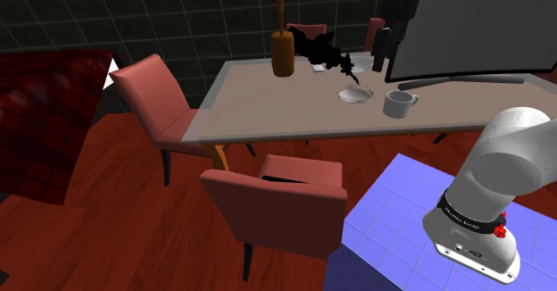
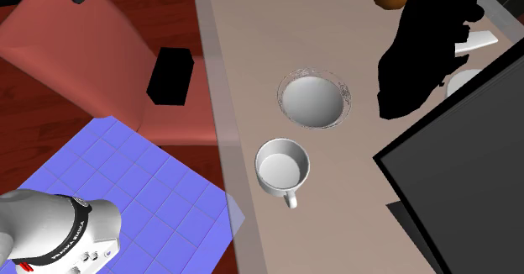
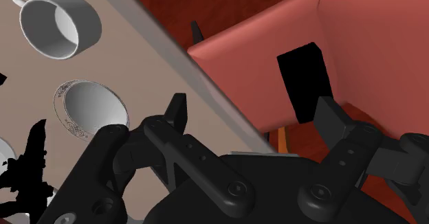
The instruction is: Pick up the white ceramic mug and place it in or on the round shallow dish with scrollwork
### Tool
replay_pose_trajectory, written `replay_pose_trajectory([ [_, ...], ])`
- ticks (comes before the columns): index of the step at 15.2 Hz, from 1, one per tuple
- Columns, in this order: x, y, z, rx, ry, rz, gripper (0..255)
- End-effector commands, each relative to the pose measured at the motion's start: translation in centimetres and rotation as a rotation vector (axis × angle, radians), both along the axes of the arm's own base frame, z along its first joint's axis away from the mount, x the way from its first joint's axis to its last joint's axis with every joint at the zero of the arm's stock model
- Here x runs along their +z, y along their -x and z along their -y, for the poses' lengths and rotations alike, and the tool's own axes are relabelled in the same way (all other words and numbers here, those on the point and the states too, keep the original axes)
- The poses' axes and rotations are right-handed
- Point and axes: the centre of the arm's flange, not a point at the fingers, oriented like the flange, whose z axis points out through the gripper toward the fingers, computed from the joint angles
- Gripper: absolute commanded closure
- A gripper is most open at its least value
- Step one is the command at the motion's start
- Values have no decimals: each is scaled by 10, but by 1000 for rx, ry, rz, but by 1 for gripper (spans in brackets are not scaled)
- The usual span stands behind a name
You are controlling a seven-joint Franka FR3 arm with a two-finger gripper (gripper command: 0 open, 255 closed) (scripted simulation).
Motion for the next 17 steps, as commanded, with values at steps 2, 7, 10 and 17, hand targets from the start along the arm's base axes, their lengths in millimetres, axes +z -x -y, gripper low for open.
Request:
replay_pose_trajectory([
  [2,-8,-1,10,-1,0,2,0],
  [7,-50,-4,61,-5,0,10,0],
  [10,-75,-6,92,-8,0,15,0],
  [17,-133,-12,163,-15,0,27,0],
])
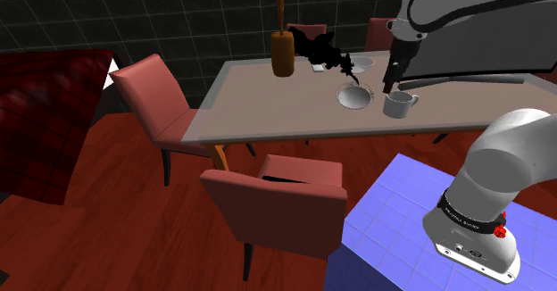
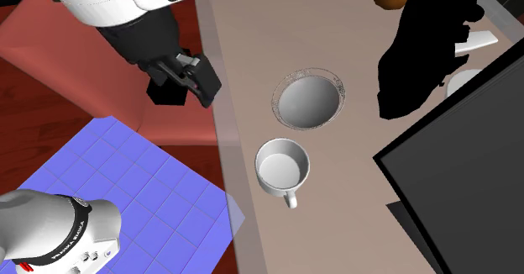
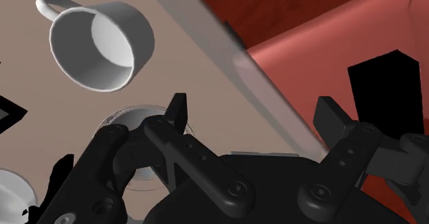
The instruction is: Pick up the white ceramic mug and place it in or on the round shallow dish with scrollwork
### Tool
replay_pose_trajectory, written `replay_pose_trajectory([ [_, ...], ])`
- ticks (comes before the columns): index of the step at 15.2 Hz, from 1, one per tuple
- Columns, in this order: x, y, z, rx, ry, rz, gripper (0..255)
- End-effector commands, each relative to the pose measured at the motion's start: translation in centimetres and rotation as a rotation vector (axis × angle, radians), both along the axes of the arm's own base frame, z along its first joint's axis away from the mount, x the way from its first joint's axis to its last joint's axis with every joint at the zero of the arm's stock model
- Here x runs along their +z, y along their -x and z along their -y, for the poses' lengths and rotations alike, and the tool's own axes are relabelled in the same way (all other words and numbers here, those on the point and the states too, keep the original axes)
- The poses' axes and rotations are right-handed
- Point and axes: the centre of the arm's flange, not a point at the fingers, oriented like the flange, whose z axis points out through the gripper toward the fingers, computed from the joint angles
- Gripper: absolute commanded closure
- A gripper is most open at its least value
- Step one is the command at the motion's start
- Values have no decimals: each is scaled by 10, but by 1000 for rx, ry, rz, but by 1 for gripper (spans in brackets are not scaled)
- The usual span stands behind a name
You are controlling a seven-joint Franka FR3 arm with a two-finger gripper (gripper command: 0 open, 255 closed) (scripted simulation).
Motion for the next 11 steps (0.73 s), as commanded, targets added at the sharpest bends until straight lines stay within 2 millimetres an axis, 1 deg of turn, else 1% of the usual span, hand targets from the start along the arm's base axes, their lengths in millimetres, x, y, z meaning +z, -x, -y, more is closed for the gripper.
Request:
replay_pose_trajectory([
  [1,-17,-2,22,-1,1,5,0],
  [11,-100,-10,124,-10,1,22,0],
])
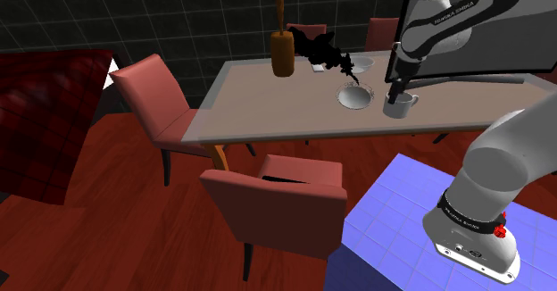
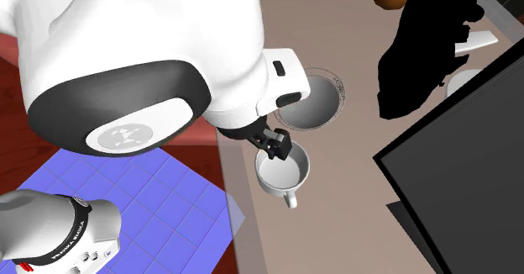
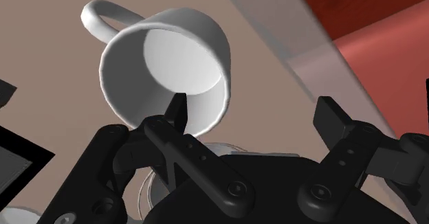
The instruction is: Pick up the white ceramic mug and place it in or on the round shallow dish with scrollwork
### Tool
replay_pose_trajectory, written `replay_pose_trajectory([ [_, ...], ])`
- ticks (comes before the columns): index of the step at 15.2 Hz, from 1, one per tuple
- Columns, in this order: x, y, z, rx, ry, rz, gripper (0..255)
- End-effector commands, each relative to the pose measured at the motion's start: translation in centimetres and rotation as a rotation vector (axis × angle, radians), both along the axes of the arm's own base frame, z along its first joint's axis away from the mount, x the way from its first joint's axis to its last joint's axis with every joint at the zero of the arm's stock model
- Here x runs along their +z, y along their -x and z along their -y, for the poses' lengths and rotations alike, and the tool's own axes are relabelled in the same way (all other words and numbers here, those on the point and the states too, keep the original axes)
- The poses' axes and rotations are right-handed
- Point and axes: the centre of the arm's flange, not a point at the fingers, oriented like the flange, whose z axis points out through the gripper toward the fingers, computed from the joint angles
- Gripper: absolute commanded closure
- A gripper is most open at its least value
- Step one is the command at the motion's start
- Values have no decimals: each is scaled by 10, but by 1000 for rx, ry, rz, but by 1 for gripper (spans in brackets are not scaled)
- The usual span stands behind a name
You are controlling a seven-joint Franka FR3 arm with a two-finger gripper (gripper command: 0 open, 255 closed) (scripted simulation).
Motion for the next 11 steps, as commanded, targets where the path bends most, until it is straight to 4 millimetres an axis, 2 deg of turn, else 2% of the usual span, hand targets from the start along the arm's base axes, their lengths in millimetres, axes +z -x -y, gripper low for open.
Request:
replay_pose_trajectory([
  [1,-12,-2,17,-1,3,4,0],
  [8,-49,-5,18,-1,3,4,0],
  [11,-52,-5,18,-1,3,4,0],
])
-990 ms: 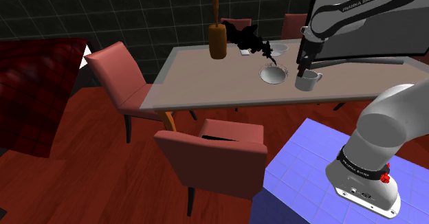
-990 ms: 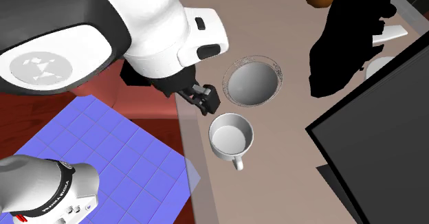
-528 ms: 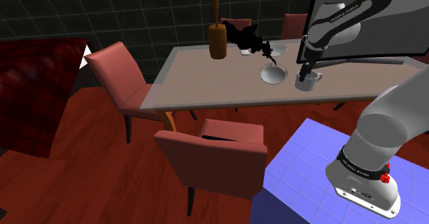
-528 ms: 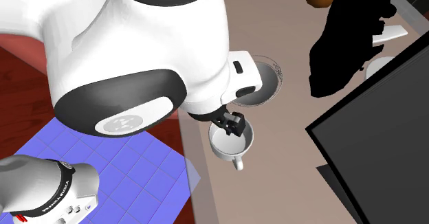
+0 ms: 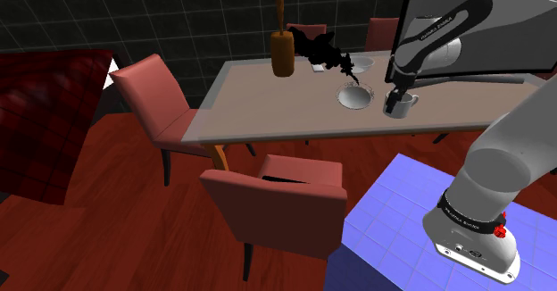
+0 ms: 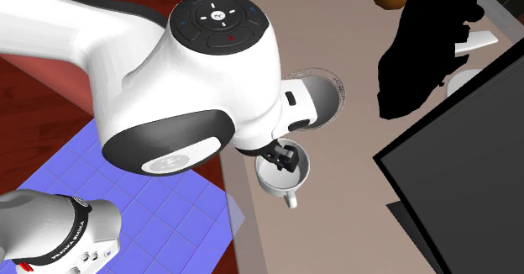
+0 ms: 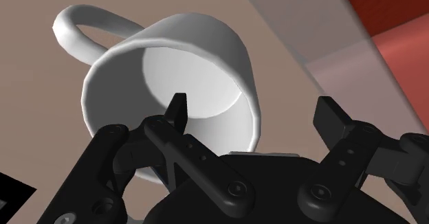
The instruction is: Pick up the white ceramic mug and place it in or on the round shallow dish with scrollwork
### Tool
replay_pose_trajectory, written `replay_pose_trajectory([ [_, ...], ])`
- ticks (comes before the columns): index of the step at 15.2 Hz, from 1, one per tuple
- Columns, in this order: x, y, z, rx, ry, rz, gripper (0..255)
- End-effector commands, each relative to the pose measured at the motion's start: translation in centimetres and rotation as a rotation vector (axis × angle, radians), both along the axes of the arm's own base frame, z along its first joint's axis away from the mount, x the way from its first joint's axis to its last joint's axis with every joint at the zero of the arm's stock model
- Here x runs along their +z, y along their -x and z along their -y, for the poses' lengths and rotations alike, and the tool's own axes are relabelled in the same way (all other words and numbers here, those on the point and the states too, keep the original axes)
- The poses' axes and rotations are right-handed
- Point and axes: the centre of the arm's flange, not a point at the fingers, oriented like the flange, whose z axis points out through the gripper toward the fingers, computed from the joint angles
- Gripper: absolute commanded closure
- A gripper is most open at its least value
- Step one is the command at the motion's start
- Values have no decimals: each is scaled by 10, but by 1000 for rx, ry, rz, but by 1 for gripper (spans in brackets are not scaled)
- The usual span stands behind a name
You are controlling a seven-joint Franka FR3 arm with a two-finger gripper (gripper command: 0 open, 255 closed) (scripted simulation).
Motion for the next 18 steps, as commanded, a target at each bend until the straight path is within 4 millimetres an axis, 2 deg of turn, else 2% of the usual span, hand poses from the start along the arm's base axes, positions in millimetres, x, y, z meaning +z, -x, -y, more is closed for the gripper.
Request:
replay_pose_trajectory([
  [1,-1,0,0,0,0,0,0],
  [5,-1,0,0,0,0,0,0],
  [6,-1,0,0,0,0,0,255],
  [15,-1,0,0,0,0,0,255],
  [18,15,0,0,0,0,0,255],
])
